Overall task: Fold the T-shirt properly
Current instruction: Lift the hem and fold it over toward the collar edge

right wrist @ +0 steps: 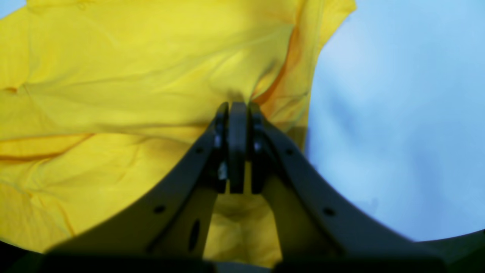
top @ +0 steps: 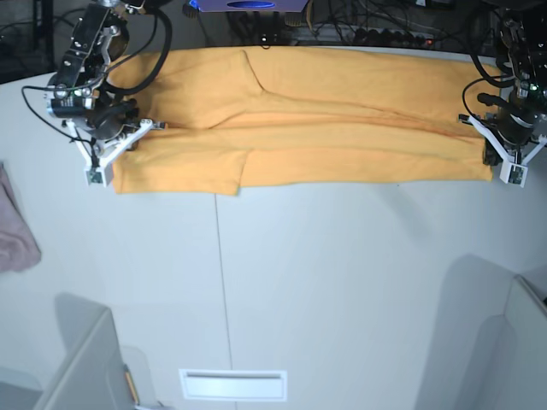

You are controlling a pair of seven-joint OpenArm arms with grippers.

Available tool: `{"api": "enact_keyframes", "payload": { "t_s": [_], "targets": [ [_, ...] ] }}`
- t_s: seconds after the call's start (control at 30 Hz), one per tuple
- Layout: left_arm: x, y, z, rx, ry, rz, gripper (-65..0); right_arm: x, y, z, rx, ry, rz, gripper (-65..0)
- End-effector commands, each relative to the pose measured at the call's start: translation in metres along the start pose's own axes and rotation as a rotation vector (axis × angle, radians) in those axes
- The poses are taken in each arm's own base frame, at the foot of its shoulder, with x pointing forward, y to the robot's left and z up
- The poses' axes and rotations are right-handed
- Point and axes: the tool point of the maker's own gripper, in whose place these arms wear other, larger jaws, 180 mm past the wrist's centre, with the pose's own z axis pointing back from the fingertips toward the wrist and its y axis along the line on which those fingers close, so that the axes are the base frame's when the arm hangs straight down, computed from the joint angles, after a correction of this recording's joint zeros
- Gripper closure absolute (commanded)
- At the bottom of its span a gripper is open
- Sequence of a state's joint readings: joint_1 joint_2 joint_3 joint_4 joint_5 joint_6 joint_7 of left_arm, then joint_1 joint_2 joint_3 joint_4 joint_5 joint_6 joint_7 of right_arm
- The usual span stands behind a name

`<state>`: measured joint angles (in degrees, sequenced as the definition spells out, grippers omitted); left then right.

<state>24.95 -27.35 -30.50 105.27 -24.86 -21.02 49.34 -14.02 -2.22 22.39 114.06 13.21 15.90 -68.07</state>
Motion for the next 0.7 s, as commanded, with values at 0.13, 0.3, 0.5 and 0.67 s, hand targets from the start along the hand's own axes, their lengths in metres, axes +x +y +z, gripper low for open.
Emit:
{"api": "enact_keyframes", "payload": {
  "t_s": [0.13,0.3,0.5,0.67],
  "targets": [
    [0.006,0.01,0.005,0.033,-0.004,-0.025,0.0,0.007,0.015,0.007,0.087,-0.028,-0.012,0.0],
    [-0.006,0.012,0.006,0.04,0.033,-0.036,0.0,0.002,0.001,0.009,0.057,-0.02,-0.043,0.0],
    [-0.031,0.015,0.006,0.115,0.111,-0.107,0.0,-0.006,-0.009,0.009,0.035,0.001,-0.039,0.0],
    [-0.04,0.007,0.002,0.134,0.132,-0.107,0.0,-0.01,-0.008,0.008,0.037,0.007,-0.043,0.0]
  ]
}}
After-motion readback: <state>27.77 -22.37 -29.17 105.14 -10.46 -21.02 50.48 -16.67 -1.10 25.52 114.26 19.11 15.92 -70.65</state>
